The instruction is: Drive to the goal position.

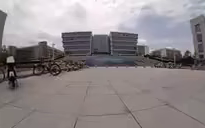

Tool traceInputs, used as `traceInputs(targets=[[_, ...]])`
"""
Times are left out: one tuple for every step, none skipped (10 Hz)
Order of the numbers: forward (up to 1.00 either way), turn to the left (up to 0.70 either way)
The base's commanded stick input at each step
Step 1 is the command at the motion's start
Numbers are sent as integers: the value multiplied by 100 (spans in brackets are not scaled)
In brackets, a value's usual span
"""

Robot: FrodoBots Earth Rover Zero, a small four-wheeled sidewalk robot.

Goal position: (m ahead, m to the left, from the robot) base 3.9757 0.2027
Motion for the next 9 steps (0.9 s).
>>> traceInputs(targets=[[100, 0], [100, 0], [100, 0], [100, 0], [100, 0], [100, 0], [100, 0], [100, 0], [100, -3]])
